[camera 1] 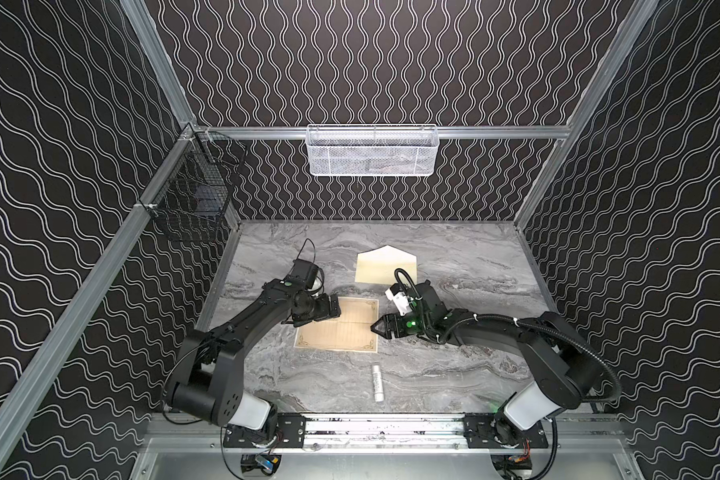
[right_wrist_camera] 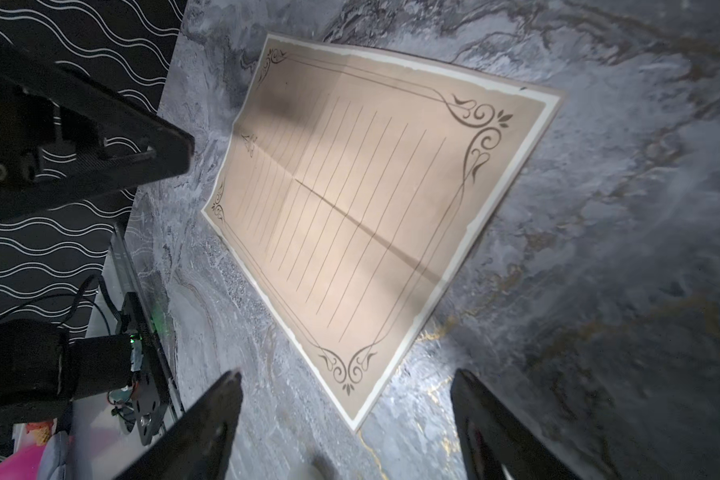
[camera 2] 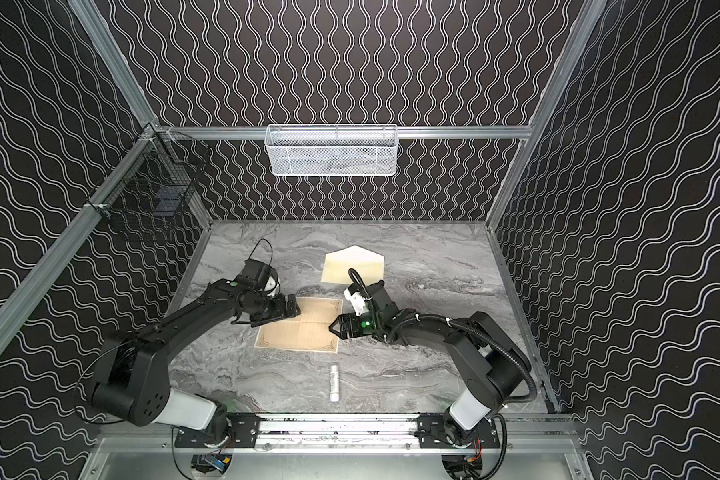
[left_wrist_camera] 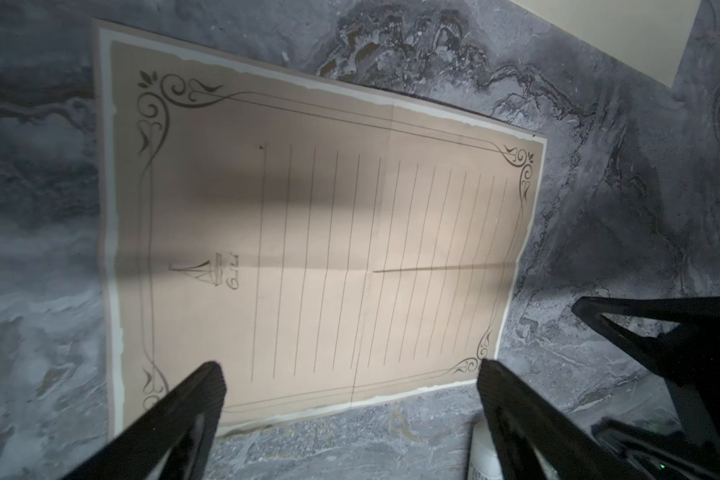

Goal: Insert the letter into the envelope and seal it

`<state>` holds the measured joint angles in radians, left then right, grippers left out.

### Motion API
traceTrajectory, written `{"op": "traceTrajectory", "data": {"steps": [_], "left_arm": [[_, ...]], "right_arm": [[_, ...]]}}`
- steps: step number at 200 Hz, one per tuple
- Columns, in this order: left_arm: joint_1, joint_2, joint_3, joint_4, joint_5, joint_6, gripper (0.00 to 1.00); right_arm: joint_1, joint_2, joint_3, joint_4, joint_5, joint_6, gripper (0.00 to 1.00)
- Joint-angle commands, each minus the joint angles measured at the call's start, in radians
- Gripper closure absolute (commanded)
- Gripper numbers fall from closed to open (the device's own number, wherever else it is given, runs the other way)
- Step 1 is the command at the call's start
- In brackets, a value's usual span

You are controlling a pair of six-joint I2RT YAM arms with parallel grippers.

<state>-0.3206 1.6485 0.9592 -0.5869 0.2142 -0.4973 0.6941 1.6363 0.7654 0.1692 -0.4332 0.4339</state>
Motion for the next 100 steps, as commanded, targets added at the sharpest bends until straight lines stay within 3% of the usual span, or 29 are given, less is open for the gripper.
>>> {"op": "traceTrajectory", "data": {"steps": [1,33,100], "left_arm": [[0.002,0.04,0.037,0.033,-0.013,0.014,0.01],[0.002,0.064,0.081,0.01,-0.071,0.031,0.01],[0.001,0.201,0.08,0.063,0.009,0.025,0.01]], "right_arm": [[0.006,0.03,0.022,0.024,-0.017,0.016,0.2],[0.004,0.078,0.037,0.03,-0.029,0.014,0.23],[0.003,0.153,0.056,0.062,-0.076,0.01,0.29]]}}
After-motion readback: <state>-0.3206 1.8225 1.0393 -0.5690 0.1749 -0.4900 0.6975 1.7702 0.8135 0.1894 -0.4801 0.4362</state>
